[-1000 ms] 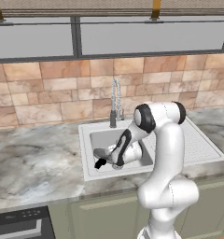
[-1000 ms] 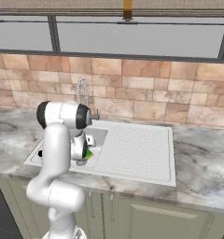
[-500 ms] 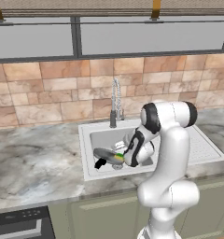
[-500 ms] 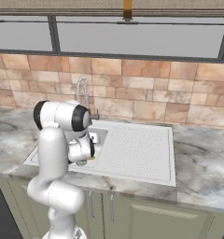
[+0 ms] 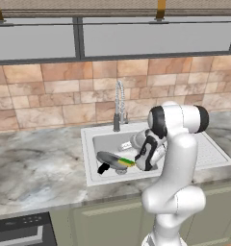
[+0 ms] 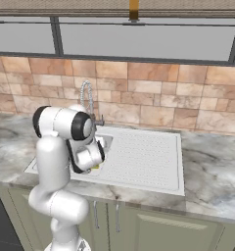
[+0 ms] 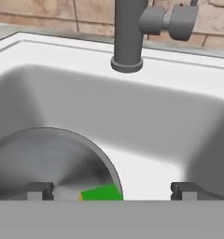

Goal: Pick the pan and sponge and place them into the sink. Then turn on the water.

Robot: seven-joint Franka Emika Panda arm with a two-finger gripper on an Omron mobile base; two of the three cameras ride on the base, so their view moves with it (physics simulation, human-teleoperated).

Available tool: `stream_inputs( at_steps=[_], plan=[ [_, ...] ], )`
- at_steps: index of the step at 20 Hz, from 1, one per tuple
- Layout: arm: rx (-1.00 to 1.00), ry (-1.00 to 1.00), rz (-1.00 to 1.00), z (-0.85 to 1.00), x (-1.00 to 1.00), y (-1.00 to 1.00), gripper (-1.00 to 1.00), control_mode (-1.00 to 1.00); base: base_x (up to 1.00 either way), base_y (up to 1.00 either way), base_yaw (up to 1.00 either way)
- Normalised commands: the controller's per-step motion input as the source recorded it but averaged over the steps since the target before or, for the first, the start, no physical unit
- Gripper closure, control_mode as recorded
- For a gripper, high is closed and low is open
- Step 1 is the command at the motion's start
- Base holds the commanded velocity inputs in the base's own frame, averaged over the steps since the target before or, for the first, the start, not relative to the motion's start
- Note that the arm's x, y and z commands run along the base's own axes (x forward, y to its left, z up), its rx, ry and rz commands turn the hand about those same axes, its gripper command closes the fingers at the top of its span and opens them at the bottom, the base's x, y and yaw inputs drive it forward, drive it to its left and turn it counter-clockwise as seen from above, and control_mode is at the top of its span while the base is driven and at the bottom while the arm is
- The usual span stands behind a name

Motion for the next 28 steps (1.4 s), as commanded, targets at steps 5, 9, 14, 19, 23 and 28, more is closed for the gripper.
stream_inputs(
  at_steps=[5,9,14,19,23,28],
  plan=[
    [0.08,-0.06,0.00,0.42,0.00,-0.09,-1.00,-1.00,0.00,0.00,0.00],
    [0.07,-0.04,0.00,0.31,0.00,-0.13,-1.00,-1.00,0.00,0.00,0.00],
    [0.06,-0.03,0.00,0.21,0.00,-0.15,-1.00,-1.00,0.00,0.00,0.00],
    [0.07,-0.03,0.01,0.19,0.00,-0.06,-1.00,-1.00,0.00,0.00,0.00],
    [0.07,-0.06,0.01,0.39,0.00,-0.06,-1.00,-1.00,0.00,0.00,0.00],
    [0.07,-0.05,0.02,0.34,0.00,-0.07,-1.00,-1.00,0.00,0.00,0.00]
  ],
)
